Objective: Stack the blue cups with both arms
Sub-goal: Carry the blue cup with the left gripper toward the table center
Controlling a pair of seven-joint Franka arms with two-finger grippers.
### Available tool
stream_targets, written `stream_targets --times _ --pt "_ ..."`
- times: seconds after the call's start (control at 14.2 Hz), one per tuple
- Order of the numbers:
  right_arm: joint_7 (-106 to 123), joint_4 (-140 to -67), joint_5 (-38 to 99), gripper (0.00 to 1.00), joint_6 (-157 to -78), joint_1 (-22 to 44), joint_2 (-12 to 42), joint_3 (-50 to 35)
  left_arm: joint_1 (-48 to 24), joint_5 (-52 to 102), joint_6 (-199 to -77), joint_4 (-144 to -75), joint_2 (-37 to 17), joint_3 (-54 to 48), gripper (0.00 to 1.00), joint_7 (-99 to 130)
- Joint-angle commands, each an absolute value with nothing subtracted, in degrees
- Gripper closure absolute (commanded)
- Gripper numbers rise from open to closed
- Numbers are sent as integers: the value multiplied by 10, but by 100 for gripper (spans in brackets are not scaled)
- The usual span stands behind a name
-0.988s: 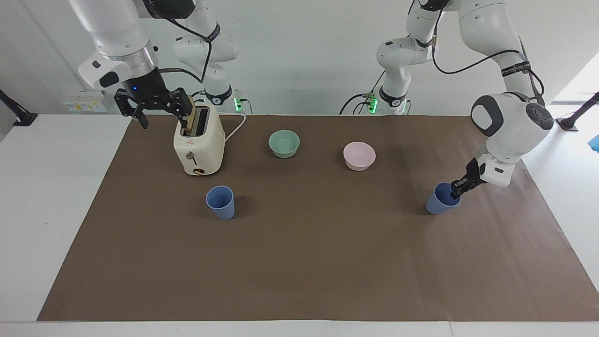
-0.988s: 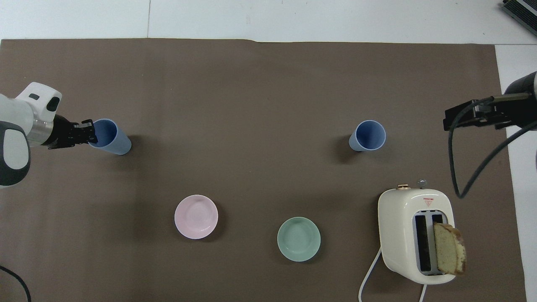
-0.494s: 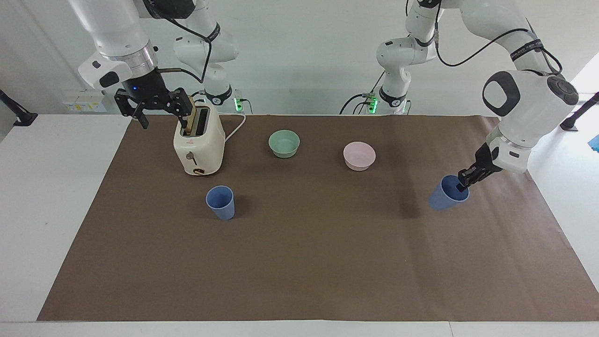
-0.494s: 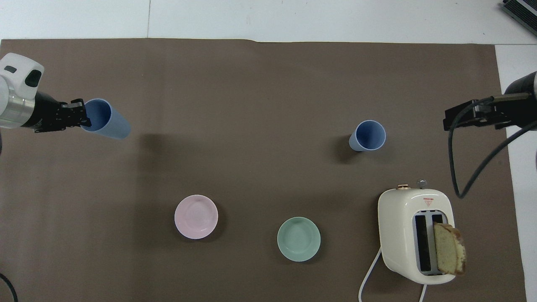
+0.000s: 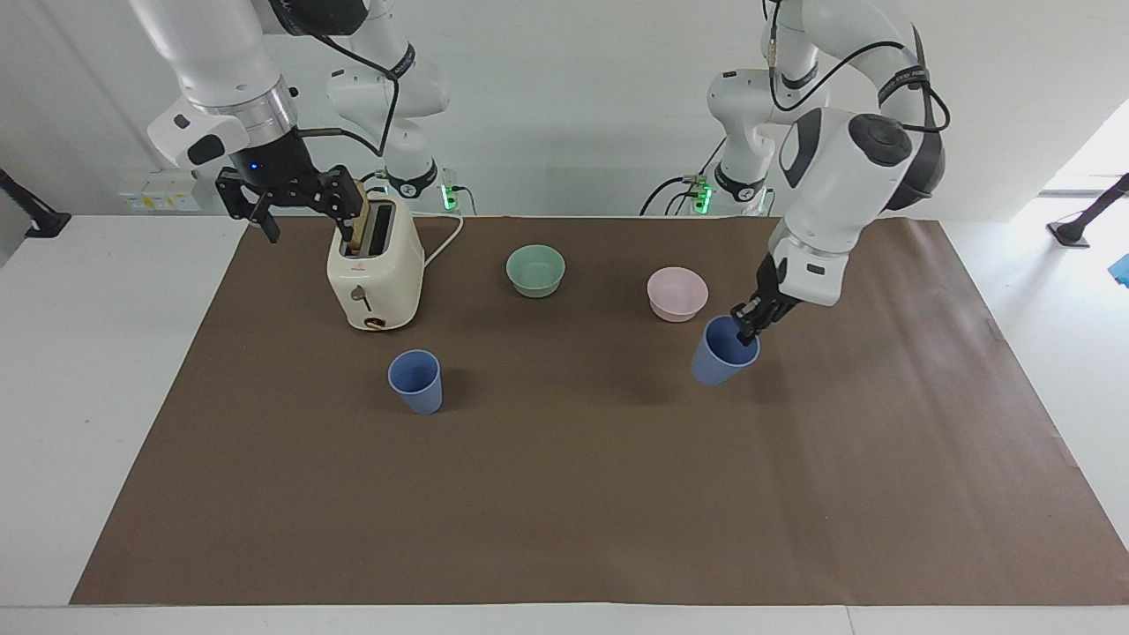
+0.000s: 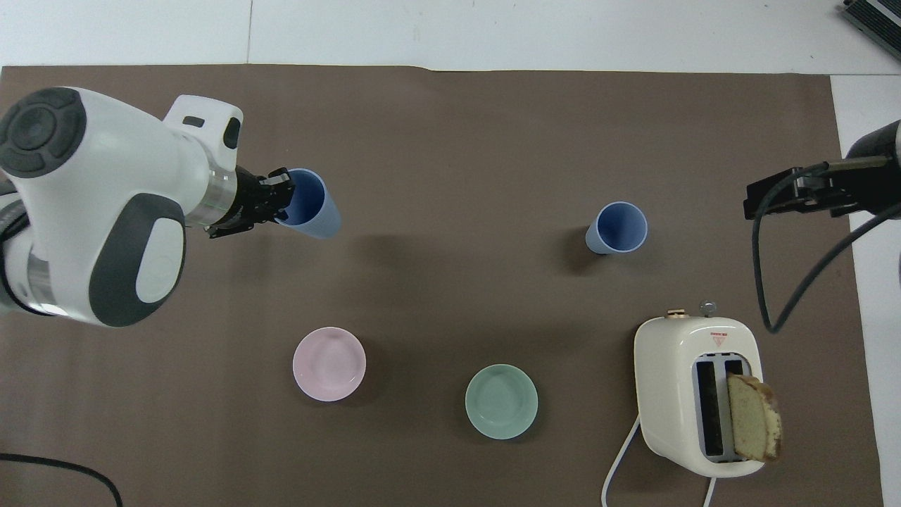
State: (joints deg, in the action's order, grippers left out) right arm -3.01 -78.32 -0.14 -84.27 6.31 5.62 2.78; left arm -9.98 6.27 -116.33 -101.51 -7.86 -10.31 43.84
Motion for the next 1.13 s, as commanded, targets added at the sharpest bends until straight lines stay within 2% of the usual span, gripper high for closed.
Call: stream_targets --times 0.0,0.28,0.49,1.06 --pt "-19 -793 12 0 -849 54 47 25 -141 53 -1230 -1052 -87 -92 100 478" --pt "-19 -794 12 0 -849 54 47 25 -173 38 -1304 -1100 -96 -92 100 480" --pt "-19 -794 12 0 -849 54 47 25 -201 2 -1335 -1100 -124 -92 100 510" --pt "-20 -794 12 0 -849 54 47 25 -234 -31 -1347 -1103 -140 -91 100 521"
